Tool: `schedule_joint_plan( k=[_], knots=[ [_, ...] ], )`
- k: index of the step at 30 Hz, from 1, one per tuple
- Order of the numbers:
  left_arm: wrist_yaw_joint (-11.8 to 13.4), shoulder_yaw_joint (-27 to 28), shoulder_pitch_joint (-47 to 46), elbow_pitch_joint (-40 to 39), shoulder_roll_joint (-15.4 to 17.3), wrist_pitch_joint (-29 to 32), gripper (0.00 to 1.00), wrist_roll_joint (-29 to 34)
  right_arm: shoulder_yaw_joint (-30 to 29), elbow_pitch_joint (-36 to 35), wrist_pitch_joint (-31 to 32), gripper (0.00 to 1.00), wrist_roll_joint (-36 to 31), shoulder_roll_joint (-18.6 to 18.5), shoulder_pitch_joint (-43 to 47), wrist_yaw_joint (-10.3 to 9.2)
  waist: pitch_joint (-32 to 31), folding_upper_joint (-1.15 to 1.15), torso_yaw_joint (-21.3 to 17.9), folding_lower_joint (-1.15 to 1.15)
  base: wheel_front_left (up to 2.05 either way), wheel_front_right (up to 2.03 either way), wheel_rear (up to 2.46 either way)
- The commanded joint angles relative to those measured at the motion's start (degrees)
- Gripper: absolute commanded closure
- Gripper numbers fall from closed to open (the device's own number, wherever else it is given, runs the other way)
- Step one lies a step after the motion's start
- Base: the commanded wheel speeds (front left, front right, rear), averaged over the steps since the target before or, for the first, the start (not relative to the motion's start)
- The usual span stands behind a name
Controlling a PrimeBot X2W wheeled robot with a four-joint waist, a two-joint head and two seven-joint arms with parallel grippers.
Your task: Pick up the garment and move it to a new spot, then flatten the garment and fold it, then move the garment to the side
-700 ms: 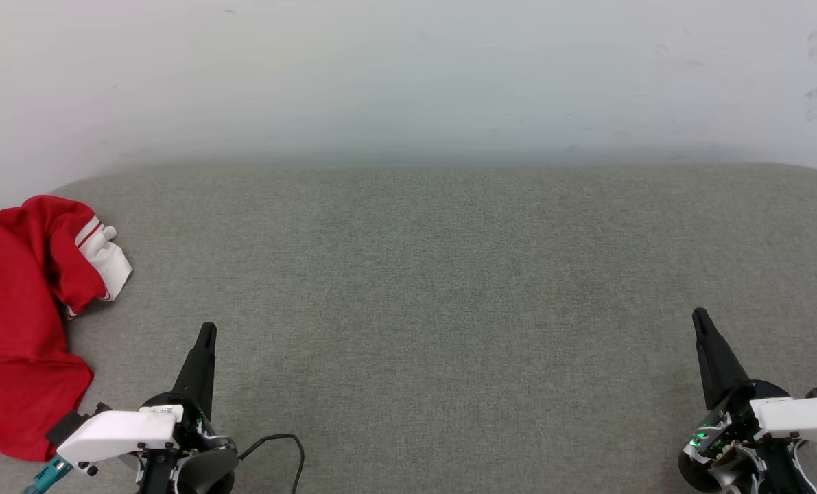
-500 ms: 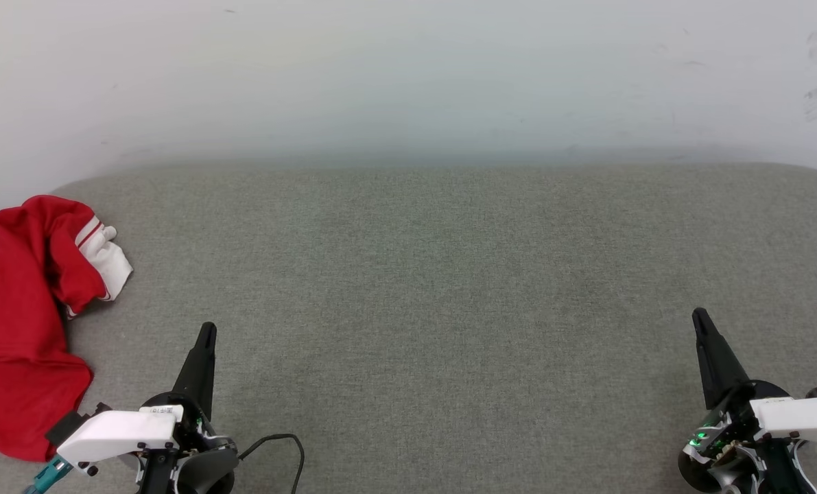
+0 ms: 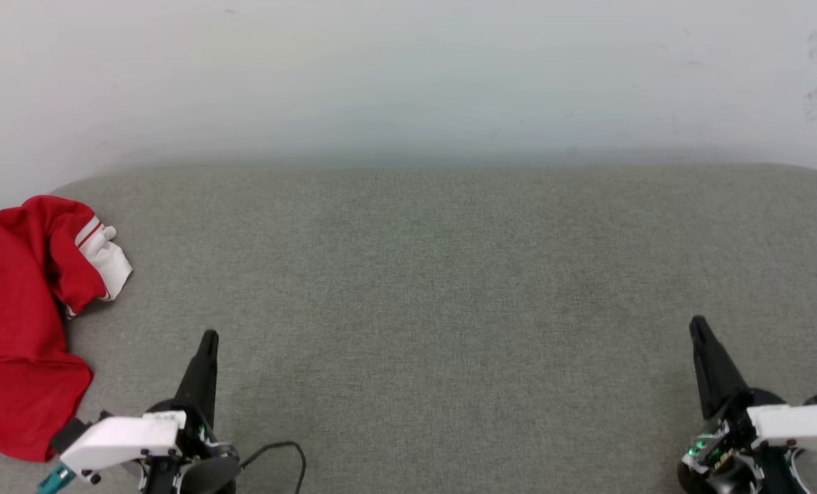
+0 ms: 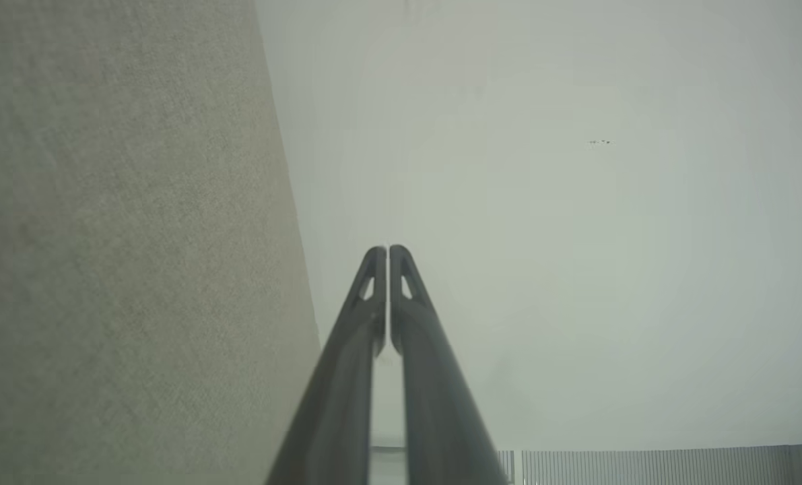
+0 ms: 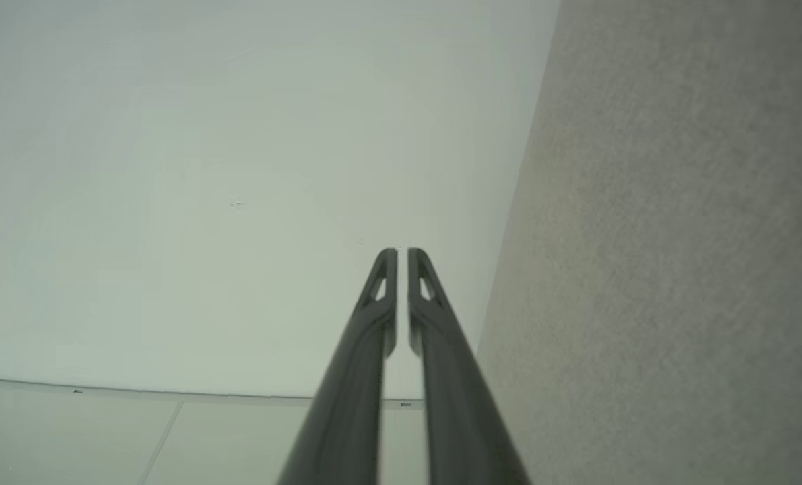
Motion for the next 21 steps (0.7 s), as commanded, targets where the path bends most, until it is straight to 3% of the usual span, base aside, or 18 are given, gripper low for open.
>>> schedule_joint_plan(
  k=[1,13,21],
  knots=[
    [0.00,-0.04,0.05,0.09,0.00,-0.01,0.00,0.00,-0.01,0.03,-0.01,0.00,0.00,0.00,0.06,0.00,0.00,0.00,0.00,0.00,0.00,0.00,0.00],
    [0.00,-3.82,-0.23,-3.26,0.02,-3.48,0.00,1.27,2.08,-3.81,-3.18,0.00,-1.24,-0.07,1.03,0.00,0.01,0.00,0.01,0.00,0.00,0.00,0.00],
    [0.00,-5.73,-0.40,-7.07,0.17,-5.57,0.00,6.19,3.37,-6.55,-5.45,0.00,-4.75,-1.17,1.58,0.00,0.04,0.00,0.16,0.00,0.00,0.00,0.00]
  ],
)
